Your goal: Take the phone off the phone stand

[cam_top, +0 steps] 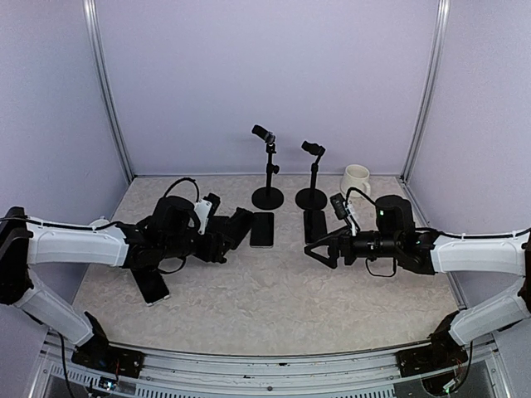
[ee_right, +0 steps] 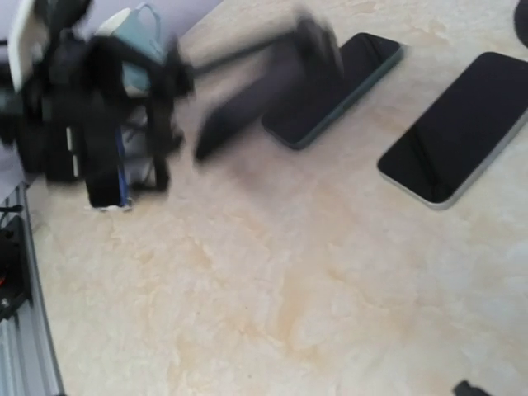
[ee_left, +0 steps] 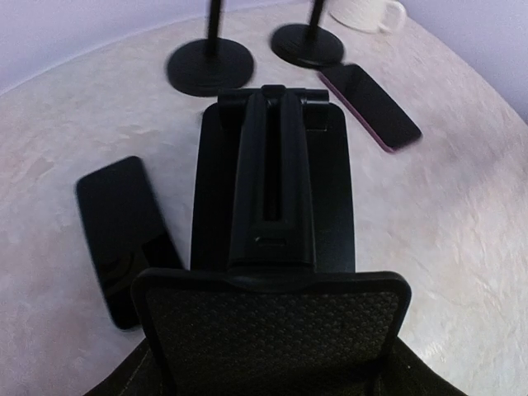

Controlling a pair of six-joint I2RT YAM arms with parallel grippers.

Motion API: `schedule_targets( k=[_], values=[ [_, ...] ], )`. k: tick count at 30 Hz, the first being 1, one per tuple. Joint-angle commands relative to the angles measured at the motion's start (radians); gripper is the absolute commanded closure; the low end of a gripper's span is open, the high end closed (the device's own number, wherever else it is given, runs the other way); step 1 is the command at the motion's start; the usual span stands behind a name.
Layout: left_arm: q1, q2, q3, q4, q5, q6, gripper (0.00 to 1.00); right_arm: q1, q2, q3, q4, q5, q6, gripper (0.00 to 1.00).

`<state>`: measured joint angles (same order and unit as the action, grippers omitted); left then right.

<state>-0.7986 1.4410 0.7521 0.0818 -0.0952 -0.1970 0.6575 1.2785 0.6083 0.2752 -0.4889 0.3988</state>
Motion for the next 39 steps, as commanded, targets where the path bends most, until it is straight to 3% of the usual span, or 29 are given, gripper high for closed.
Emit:
schedule_targets(
  k=[1,6,14,26,39],
  values=[
    [0.119,-0.045,0.04,0.07,-0.042,-0.102,0.62,-0.013,-0.021,0.018,-0.067,0.063,-0.035,0.0],
    [0.231,0.025,0.145,0.039,-0.029,-0.143,0.62,-0.016,-0.035,0.037,-0.102,0.098,-0.062,0.0],
    [0.315,0.231,0.372,-0.031,-0.026,-0.148,0.61,-0.018,-0.073,0.06,-0.166,0.24,-0.067,0.0],
    [0.35,0.576,0.747,-0.132,-0.09,-0.142,0.6,-0.025,-0.172,0.028,-0.172,0.331,-0.071,0.0],
    [0.369,0.831,1.009,-0.204,-0.107,-0.154,0.57,-0.032,-0.256,-0.041,-0.124,0.299,-0.073,0.0]
  ],
)
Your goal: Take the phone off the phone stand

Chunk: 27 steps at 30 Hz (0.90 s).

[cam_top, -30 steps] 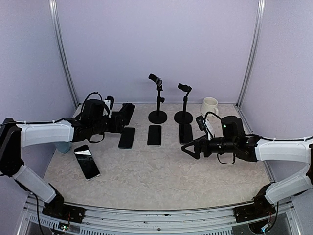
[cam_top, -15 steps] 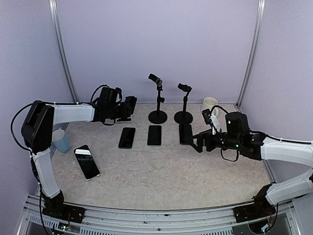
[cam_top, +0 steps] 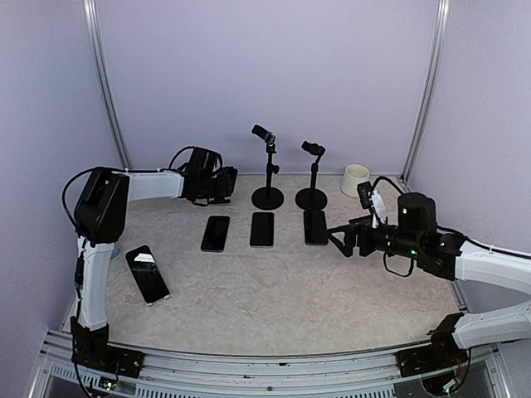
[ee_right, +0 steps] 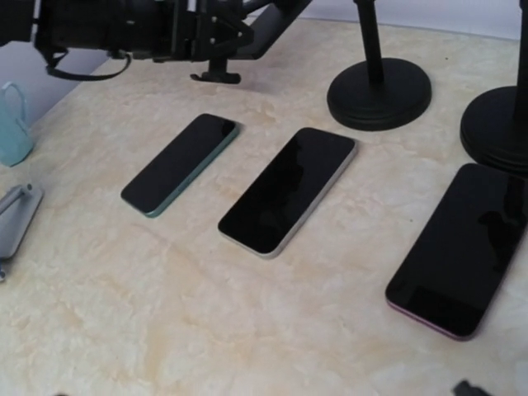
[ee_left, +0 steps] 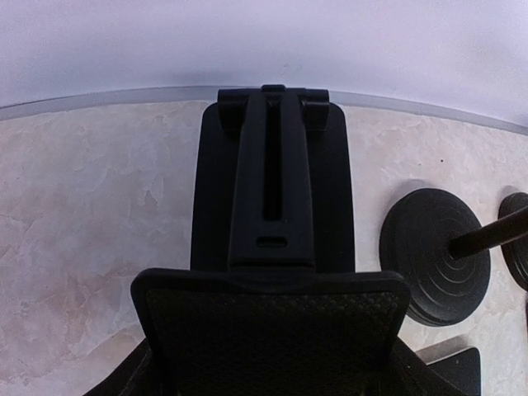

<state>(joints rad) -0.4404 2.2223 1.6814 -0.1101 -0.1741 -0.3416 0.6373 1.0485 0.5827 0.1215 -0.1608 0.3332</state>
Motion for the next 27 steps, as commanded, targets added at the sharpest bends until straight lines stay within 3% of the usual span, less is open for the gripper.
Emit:
schedule_targets(
  k=[1,12,22,27],
  values=[
    [0.012,0.065,0.096,-0.022,-0.029,-0.01,0.57,-0.011,-0.027,-0.017,0.03,-0.051,-0.007,0.0],
    [0.019,0.165,0.172,-0.059,-0.032,-0.016,0.54,-0.012,-0.051,-0.028,0.033,-0.099,-0.013,0.0],
    [0.017,0.157,0.16,-0.08,-0.021,-0.008,0.13,-0.013,-0.042,-0.02,0.029,-0.101,-0.008,0.0],
    [0.016,0.119,0.144,-0.081,-0.017,-0.01,0.01,-0.013,-0.043,-0.014,0.02,-0.094,0.0,0.0]
  ],
)
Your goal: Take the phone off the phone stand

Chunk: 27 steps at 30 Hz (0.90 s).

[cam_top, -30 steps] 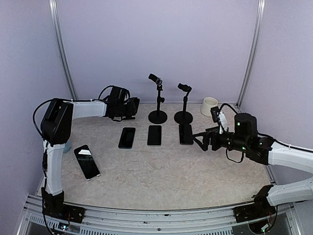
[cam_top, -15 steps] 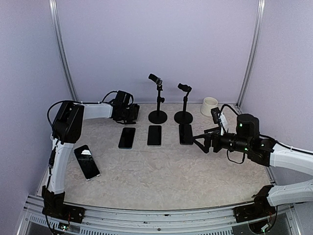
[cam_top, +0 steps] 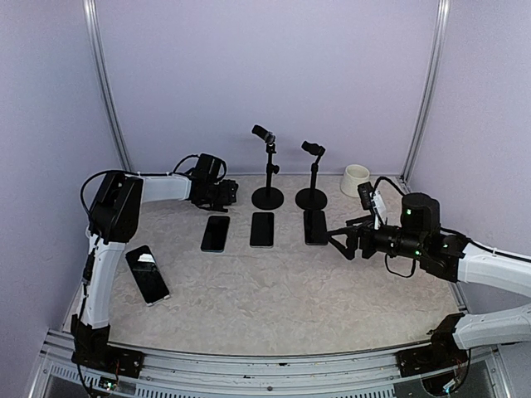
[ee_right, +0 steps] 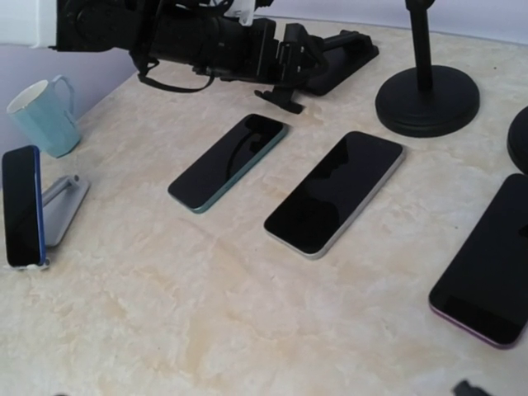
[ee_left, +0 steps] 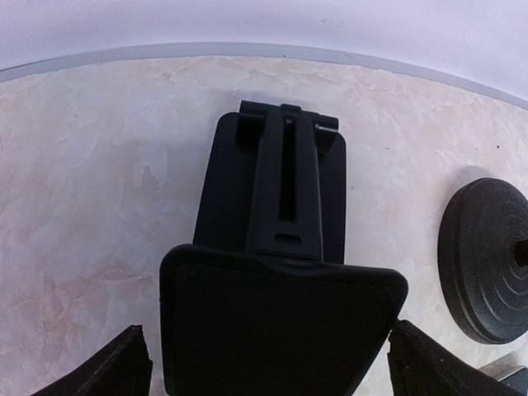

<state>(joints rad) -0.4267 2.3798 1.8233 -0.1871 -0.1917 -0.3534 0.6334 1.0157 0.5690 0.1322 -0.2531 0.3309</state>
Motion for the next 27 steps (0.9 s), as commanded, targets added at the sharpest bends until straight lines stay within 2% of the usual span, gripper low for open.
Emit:
schedule_targets(
  k=[1,7,14,17,22,25,27],
  values=[
    [0.001,-0.054,-0.002,-0.004,-0.003,0.002,0.01,-0.009,-0.01,-0.001,0.01,-0.004,0.002,0.0],
    [-0.012,-0.178,-0.066,-0.005,-0.056,-0.004,0.01,-0.009,0.0,0.01,-0.004,0.026,0.001,0.0],
    [-0.029,-0.381,-0.22,-0.014,-0.173,-0.032,0.01,-0.014,0.037,0.029,-0.039,0.051,0.006,0.0],
    [-0.043,-0.451,-0.267,-0.066,-0.26,-0.09,0.01,-0.017,0.049,0.038,-0.045,0.072,0.018,0.0],
    [-0.084,-0.529,-0.29,-0.242,-0.464,-0.208,0.01,-0.017,0.092,0.061,-0.053,0.12,0.046,0.0],
    [-0.148,-0.629,-0.401,-0.171,-0.511,-0.111,0.01,-0.018,0.109,0.065,-0.044,0.14,0.06,0.0],
    [-0.201,-0.692,-0.463,-0.158,-0.585,-0.1,0.01,-0.018,0.109,0.042,0.009,0.13,0.047,0.0]
  ],
)
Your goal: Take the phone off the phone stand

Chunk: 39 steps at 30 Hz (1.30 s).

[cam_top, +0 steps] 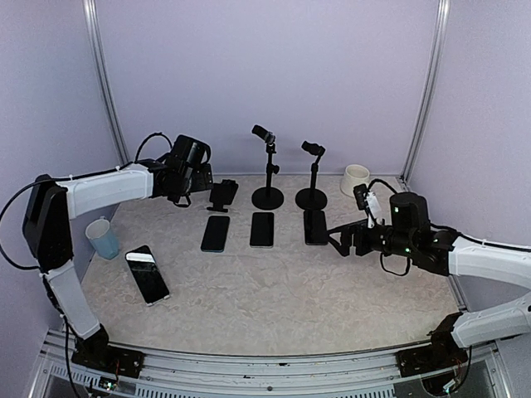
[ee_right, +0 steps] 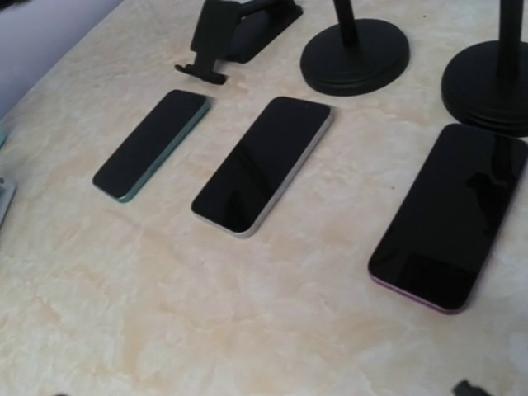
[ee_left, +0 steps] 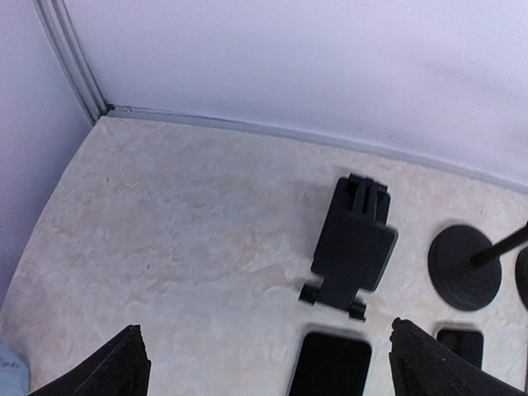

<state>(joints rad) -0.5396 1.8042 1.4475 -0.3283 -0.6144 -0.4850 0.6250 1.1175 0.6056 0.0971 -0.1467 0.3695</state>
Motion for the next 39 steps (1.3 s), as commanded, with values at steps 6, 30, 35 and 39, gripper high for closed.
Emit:
schedule_targets(
  k=[6,30,35,39],
  values=[
    [-0.101,-0.286,-0.15,-0.218,-0.097,-0.149,0.01,-0.014,0.001,-0.027,0.127,0.047,0.019,0.0],
    [-0.257,-0.503,-0.51,-0.783,-0.024,-0.943,0.01,-0.059,0.17,0.036,0.158,-0.235,0.045,0.0],
    [-0.259,-0.469,-0.542,-0.738,-0.015,-0.935,0.01,-0.061,0.166,0.035,0.148,-0.244,0.044,0.0],
    [-0.259,-0.446,-0.546,-0.732,-0.019,-0.921,0.01,-0.061,0.161,0.032,0.147,-0.244,0.042,0.0]
  ],
)
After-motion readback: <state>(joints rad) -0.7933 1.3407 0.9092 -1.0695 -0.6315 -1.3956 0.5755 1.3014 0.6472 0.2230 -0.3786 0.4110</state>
